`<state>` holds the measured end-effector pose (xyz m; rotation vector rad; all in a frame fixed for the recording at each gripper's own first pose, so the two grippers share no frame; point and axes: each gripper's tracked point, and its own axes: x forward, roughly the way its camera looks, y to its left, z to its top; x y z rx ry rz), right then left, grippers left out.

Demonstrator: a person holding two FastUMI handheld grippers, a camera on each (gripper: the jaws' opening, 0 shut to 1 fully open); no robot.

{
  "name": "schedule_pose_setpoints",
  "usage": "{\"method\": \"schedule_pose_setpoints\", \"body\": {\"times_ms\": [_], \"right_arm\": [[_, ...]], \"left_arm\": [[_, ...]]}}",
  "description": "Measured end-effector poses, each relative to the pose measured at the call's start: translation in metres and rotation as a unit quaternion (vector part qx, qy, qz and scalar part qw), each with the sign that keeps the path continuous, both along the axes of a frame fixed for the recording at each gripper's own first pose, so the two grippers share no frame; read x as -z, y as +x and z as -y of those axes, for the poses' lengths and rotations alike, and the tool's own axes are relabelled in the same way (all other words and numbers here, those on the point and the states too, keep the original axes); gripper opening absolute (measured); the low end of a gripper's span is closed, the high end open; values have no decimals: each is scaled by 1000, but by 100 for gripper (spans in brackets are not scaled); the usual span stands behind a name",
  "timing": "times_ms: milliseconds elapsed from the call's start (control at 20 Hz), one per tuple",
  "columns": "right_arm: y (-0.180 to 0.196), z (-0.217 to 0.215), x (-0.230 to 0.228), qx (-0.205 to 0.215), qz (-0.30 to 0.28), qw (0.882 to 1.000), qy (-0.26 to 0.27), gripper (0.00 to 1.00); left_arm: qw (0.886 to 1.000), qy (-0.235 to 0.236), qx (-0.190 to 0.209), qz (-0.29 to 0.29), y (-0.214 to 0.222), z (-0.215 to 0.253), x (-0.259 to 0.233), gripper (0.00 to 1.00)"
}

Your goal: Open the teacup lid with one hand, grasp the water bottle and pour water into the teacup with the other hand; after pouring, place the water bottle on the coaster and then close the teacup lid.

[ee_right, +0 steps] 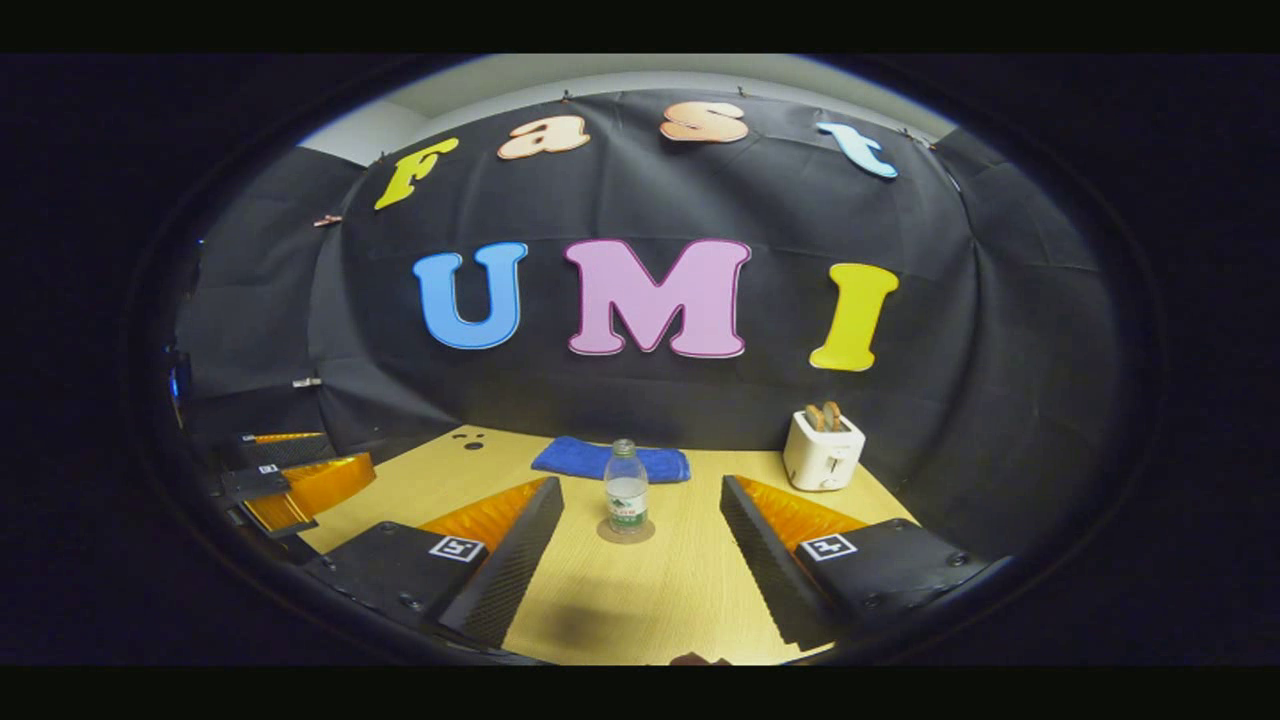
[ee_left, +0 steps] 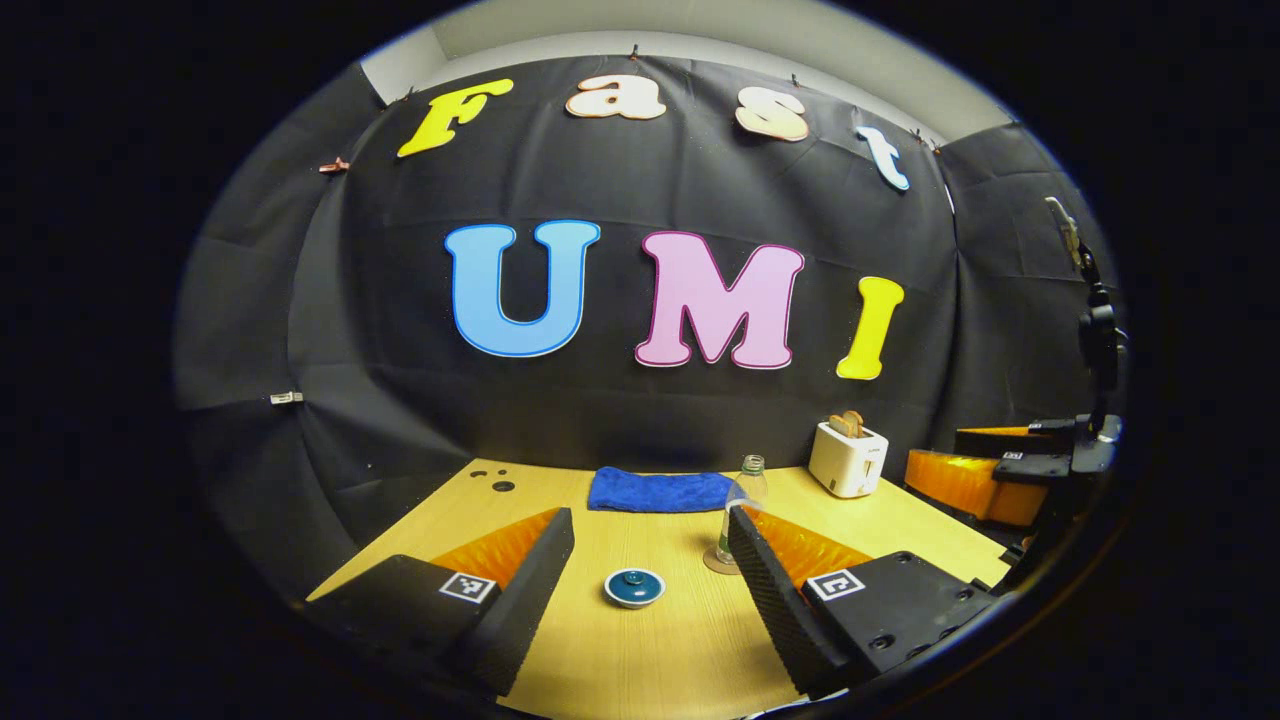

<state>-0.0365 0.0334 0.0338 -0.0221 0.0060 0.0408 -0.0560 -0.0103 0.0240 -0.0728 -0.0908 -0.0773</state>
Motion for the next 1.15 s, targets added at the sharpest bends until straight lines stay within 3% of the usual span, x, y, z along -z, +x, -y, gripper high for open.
{"method": "schedule_pose_setpoints", "body": {"times_ms": [550,1150], "right_arm": [[1,-2,-6,9,0,1000,-21,98],[18,1,4,27,-14,999,13,98]], "left_arm": [[1000,-14,-3,-4,22,-27,6,98],[999,31,23,-2,21,-22,10,98]]}}
